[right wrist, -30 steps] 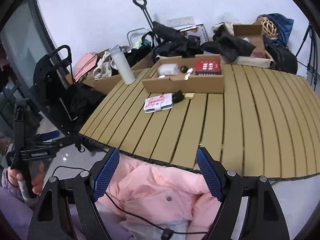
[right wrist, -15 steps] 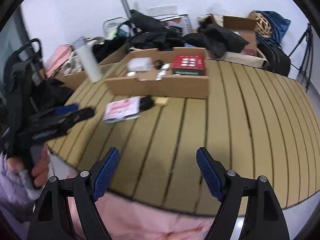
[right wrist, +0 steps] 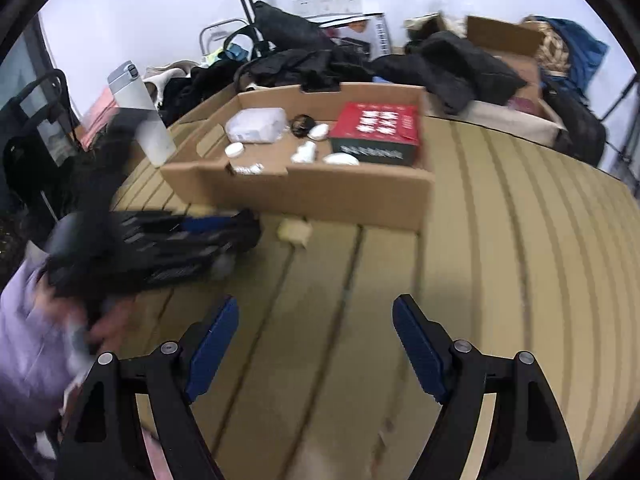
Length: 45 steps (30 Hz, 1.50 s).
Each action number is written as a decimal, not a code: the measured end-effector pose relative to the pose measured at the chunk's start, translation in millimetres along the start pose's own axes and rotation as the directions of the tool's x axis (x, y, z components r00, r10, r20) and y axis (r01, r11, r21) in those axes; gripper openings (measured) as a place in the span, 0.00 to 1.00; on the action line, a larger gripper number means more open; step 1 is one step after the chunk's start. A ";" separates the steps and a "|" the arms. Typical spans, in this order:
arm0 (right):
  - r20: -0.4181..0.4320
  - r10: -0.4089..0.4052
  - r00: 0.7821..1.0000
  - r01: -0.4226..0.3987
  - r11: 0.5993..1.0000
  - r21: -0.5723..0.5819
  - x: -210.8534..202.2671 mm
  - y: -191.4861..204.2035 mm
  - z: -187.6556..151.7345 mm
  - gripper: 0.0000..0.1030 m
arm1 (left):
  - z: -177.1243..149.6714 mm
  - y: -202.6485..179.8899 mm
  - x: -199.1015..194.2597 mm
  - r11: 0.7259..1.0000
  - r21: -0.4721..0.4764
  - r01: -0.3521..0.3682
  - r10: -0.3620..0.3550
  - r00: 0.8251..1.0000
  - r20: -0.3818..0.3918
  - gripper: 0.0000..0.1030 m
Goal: Organize objects
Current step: 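Grasp the black fabric item with the left tool while the right tool grasps the yellow sponge, then lower both items into the tray and open both tools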
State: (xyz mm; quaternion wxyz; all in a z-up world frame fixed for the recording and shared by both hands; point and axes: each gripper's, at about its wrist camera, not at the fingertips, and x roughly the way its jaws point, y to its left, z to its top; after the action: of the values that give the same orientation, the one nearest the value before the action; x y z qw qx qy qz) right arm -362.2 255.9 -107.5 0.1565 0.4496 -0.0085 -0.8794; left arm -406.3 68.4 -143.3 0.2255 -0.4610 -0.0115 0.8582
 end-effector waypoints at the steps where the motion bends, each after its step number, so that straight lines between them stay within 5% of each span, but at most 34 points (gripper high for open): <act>1: -0.001 0.004 1.000 -0.004 1.000 -0.005 16.0 3.6 8.8 0.80 | -1.7 7.2 -21.6 0.999 -0.042 0.014 -0.013 0.999 0.040 0.27; 5: -0.028 -0.055 0.998 0.054 0.998 -0.018 77.5 23.3 32.2 0.69 | -14.2 28.6 -88.2 0.986 -0.167 0.025 0.002 0.988 0.157 0.27; 7: -0.067 -0.143 0.987 0.143 0.990 -0.013 104.6 32.7 32.4 0.43 | -24.9 38.7 -119.6 0.979 -0.204 -0.009 0.051 0.978 0.201 0.27; 8: -0.050 -0.179 0.982 0.179 0.984 -0.017 107.0 36.2 30.9 0.39 | -31.2 41.9 -133.3 0.977 -0.213 -0.029 0.075 0.974 0.212 0.27; 13: -0.019 -0.234 0.972 0.234 0.972 0.004 101.7 40.1 23.9 0.37 | -62.0 54.5 -178.1 0.956 -0.285 -0.066 0.133 0.966 0.223 0.27; 20: 0.057 -0.186 0.981 0.186 0.982 0.009 -26.8 36.4 -8.4 0.37 | -102.9 36.7 -239.8 0.949 -0.308 -0.066 0.152 0.952 0.266 0.27; 24: 0.056 -0.252 0.966 0.254 0.966 -0.051 -112.3 39.9 -55.9 0.37 | -128.4 11.9 -258.2 0.956 -0.282 -0.077 0.156 0.951 0.267 0.27; 28: 0.046 -0.235 0.971 0.236 0.971 -0.042 -168.2 43.2 -108.0 0.37 | -143.0 -4.2 -261.9 0.959 -0.279 -0.049 0.124 0.958 0.258 0.27; 33: 0.061 -0.261 0.963 0.263 0.965 -0.019 -181.9 39.5 -112.0 0.37 | -139.0 -11.5 -265.1 0.963 -0.268 -0.005 0.077 0.964 0.256 0.27; 38: 0.109 -0.128 0.986 0.131 0.991 -0.013 -174.5 51.2 -87.3 0.37 | -115.1 -9.0 -265.0 0.967 -0.248 0.052 0.026 0.954 0.300 0.27; 42: 0.151 -0.035 0.988 0.042 0.998 -0.043 -152.3 57.4 -34.5 0.37 | -53.9 17.5 -227.9 0.954 -0.250 0.167 -0.094 0.956 0.279 0.28; 45: 0.150 -0.014 0.989 0.019 0.999 -0.034 -111.3 52.8 19.3 0.37 | -14.0 41.6 -182.4 0.930 -0.322 0.177 -0.108 0.969 0.221 0.27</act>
State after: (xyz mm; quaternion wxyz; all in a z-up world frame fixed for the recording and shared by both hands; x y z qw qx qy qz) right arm -302.4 234.8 -0.1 0.1561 0.3794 -0.0012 -0.9120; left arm -324.5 -44.1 -17.5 0.2023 -0.4026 -0.2153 0.8664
